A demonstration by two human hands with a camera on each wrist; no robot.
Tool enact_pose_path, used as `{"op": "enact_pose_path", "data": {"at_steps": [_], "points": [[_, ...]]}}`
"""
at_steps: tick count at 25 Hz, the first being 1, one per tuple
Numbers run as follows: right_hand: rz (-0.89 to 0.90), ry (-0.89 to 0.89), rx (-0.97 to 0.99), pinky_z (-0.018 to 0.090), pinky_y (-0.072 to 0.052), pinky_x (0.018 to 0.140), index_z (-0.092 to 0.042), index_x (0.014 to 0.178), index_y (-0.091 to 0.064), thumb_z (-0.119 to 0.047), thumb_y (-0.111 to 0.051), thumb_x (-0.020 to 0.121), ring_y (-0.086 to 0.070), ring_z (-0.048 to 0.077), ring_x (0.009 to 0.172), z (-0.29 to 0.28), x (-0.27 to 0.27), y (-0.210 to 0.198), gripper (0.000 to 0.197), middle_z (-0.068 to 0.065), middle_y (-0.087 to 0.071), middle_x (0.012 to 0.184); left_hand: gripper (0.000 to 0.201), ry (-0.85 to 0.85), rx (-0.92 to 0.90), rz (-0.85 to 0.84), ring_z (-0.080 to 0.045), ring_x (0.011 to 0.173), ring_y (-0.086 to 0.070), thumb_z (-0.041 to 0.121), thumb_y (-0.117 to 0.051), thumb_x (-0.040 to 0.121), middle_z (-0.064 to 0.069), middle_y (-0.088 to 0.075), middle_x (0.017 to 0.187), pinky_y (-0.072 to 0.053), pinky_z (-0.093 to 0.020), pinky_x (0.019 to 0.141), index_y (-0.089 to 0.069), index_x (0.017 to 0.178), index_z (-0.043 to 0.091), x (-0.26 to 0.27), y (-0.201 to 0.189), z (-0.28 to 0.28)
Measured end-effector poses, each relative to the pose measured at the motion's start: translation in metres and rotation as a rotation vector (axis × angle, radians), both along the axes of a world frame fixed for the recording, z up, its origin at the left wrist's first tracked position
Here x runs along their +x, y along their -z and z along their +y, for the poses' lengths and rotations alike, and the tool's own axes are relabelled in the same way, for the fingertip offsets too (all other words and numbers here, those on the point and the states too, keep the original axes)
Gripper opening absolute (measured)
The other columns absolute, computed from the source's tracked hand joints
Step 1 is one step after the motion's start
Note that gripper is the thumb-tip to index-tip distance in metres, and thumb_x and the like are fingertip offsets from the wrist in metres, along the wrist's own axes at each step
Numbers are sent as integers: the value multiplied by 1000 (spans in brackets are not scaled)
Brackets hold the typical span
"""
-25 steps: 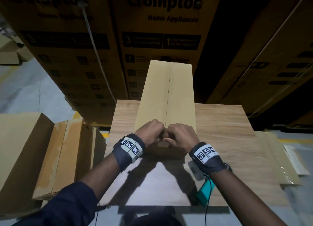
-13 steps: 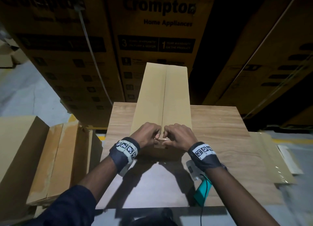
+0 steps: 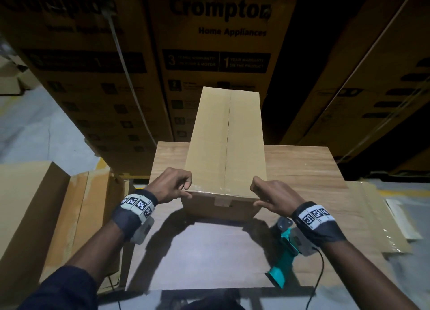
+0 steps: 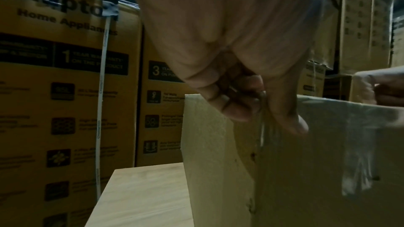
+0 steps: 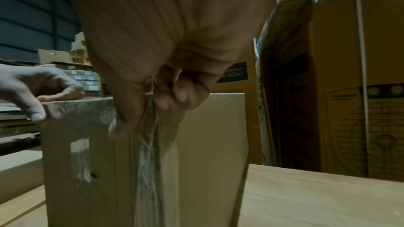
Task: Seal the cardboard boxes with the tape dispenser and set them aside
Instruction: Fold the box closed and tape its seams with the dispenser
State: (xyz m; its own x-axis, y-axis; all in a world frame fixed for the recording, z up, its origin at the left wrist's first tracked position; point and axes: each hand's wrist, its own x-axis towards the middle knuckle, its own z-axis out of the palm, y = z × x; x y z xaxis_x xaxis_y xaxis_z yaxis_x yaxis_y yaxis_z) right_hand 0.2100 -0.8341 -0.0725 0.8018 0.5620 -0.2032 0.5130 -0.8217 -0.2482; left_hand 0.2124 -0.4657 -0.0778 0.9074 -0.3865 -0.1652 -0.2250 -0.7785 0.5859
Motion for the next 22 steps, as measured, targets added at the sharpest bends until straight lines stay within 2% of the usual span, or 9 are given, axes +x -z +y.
{"op": "enact_pose_path", "data": {"at_steps": [3,6,7,9,12,15,17,19,22], "points": [[94,-34,-33,40,-53,69,-31,115,-34,-20,-75,90,-57,16,78,3,5,-5,49,-7,-62,92,37,60,14,88,-13,58,-53,13,-93,72,2,-57,63,-50,-34,58,-57,71,20,11,-1,4],[122,-68,-46,41,-55,69,-34,119,-34,-2,-68,88,-57,15,79,0,6,-8,55,-6,-62,94,38,82,-18,72,-12,58,-56,6,-90,73,4,-57,62,-57,-41,63,-55,67,21,10,-5,4],[131,-84,-49,42,-55,69,-34,120,-34,0,-67,87,-57,16,80,-1,6,-9,58,-5,-62,95,38,86,-13,64,-12,58,-57,5,-89,73,4,-59,63,-58,-40,64,-56,66,20,6,-6,5],[152,-135,-80,40,-55,70,-35,123,-35,2,-66,86,-57,15,81,-2,6,-14,61,-4,-62,96,33,148,24,60,-10,61,-58,6,-87,74,4,-62,65,-55,-32,62,-57,65,18,-10,-8,4],[168,-155,-133,39,-56,71,-40,121,-37,-4,-63,89,-58,15,81,-7,20,-22,55,-6,-60,96,35,264,39,123,-6,65,-58,17,-87,76,8,-60,68,-49,-25,63,-53,67,23,-50,-8,-11],[174,-14,-109,43,-59,72,-48,105,-40,-23,-57,98,-62,19,80,-17,54,-23,31,-4,-62,94,37,322,-30,142,-3,68,-50,31,-87,78,12,-55,74,-43,-27,64,-50,72,27,-76,0,-43],[90,75,-136,43,-59,72,-50,98,-41,-29,-55,100,-62,17,77,-20,79,-24,25,-5,-63,91,32,315,-84,138,-4,71,-50,34,-86,80,13,-55,78,-41,-28,65,-55,77,26,-77,3,-76],[-4,190,-141,44,-59,74,-45,98,-45,-18,-62,95,-62,17,80,-25,96,-27,32,-5,-65,98,25,291,-137,132,-10,76,-54,30,-83,84,7,-59,84,-41,-27,67,-60,83,22,-69,1,-113],[-136,375,-209,40,-57,74,-35,117,-45,-1,-69,85,-56,19,89,-34,101,-26,52,0,-58,113,18,278,-216,203,-20,89,-61,23,-78,90,-5,-66,97,-48,-28,74,-64,94,12,-59,-9,-151]]}}
